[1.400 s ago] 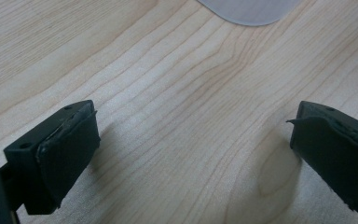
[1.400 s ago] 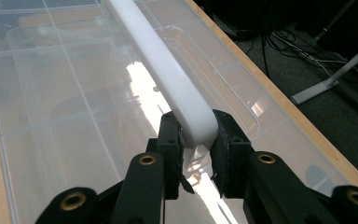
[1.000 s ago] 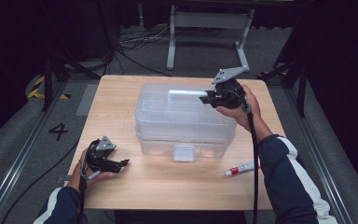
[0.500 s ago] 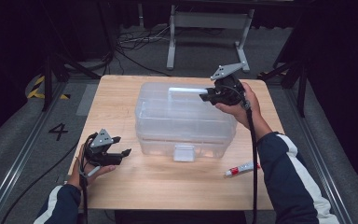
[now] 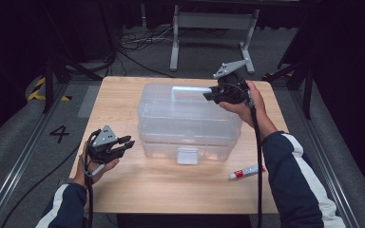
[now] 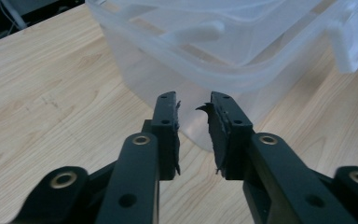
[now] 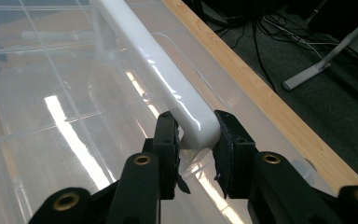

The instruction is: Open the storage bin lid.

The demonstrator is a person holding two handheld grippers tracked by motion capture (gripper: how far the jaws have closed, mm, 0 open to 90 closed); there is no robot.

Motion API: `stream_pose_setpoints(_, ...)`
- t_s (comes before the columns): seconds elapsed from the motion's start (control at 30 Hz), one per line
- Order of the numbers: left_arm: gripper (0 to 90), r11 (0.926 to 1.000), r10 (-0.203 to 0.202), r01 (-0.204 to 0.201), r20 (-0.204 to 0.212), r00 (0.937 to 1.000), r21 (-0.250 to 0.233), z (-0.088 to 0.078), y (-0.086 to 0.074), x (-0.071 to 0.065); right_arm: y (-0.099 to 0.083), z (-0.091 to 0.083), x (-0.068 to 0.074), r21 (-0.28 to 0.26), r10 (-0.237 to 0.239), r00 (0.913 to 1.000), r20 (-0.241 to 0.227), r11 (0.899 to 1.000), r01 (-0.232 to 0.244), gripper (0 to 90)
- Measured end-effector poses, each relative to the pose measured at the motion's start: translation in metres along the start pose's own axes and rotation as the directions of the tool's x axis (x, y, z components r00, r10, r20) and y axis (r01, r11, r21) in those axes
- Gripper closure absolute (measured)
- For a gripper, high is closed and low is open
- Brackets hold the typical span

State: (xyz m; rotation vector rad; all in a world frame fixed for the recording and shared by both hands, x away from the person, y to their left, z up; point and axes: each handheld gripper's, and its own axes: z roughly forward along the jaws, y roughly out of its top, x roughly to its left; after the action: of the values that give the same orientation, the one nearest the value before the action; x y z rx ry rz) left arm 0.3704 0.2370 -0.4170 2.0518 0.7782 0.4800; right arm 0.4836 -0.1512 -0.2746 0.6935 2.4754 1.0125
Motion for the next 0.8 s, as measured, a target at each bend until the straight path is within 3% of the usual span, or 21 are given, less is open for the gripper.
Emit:
stream_pose_setpoints(0.27, 86.8, 0.9994, 0.008, -0.007, 0.014, 0.9999, -0.035, 0.008, 0.014, -0.003, 0.002, 0.0, -0.001, 0.006, 0.002, 1.0, 0.002, 1.0, -0.002, 71.9)
stream_pose_setpoints(0.43, 88.1, 0.9988, -0.002, 0.002, 0.007, 1.0, -0.05, 0.013, 0.017, -0.004, 0.002, -0.001, -0.001, 0.01, -0.004, 1.0, 0.002, 1.0, 0.004, 71.9)
stream_pose_setpoints(0.57, 89.1, 0.996, -0.011, 0.011, 0.005, 0.9999, -0.089, 0.013, 0.021, -0.005, 0.003, -0.002, 0.0, 0.016, -0.01, 0.9999, 0.006, 1.0, 0.01, 71.7)
stream_pose_setpoints(0.8, 89.4, 0.9965, 0.0, -0.001, -0.01, 1.0, -0.083, 0.015, 0.024, -0.005, 0.002, -0.004, 0.002, 0.001, -0.018, 0.9992, 0.036, 1.0, 0.018, 70.2)
